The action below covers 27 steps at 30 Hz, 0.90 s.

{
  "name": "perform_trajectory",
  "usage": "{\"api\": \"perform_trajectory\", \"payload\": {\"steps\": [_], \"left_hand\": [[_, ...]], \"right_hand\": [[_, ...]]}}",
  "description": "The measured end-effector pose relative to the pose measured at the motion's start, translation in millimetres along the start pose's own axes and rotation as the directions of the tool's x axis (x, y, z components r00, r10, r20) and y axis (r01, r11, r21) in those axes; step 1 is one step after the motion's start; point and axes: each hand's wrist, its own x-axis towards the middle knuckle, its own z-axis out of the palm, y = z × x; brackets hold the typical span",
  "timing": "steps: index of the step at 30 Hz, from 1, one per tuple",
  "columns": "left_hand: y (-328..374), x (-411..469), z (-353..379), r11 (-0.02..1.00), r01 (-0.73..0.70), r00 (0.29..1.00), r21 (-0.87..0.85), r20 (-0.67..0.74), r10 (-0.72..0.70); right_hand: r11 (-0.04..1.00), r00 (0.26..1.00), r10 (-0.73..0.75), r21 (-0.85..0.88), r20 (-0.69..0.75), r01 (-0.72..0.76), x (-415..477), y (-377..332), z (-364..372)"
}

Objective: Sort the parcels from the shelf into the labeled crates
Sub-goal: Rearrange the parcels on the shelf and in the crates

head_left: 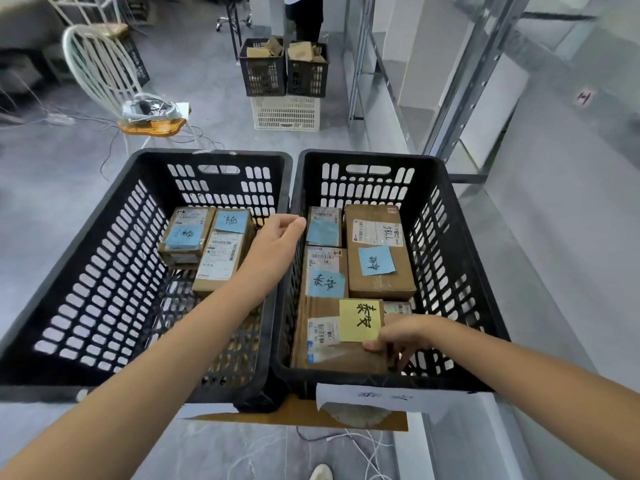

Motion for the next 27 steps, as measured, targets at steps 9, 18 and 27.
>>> {"api": "perform_trajectory", "payload": {"steps": [9,18,27], "left_hand": [[24,-1,41,0.945,-0.185,0.967,0.271,0.219,0.126],[64,-4,38,0.800,-0.430,0.883,0.418,0.381,0.275],[85,-33,-5,0.558,-0.707,0.699,0.434,0.547,0.461]], "right_hand": [[0.949,0.813,-0.304,-0.232,-0.496,0.213,-66,-25,-44],[0.890,0.481,-0.456,-0.383,-0.749,0.246,-165,-40,-35],[0.927,0.334,-0.373,-0.365,-0.865,0.090,-240,-60,26]]}}
